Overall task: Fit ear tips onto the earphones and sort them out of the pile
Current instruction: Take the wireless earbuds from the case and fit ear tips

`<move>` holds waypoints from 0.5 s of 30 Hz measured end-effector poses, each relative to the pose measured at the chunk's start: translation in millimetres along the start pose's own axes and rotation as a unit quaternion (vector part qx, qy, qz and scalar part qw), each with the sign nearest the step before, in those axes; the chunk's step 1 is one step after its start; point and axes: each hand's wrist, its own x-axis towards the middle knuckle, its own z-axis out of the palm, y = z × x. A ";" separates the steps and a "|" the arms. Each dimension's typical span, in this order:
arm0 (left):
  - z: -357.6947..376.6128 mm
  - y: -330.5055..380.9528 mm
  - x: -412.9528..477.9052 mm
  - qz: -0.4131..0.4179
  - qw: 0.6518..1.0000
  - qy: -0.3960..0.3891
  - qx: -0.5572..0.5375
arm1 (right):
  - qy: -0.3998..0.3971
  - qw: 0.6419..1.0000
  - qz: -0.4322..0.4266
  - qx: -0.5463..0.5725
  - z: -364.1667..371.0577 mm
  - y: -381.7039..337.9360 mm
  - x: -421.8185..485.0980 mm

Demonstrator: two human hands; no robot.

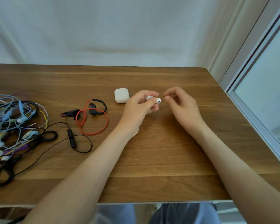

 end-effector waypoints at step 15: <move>-1.1 -4.2 -0.2 0.014 0.996 -0.035 0.075 | -0.074 0.996 0.028 0.042 4.8 -0.8 -2.9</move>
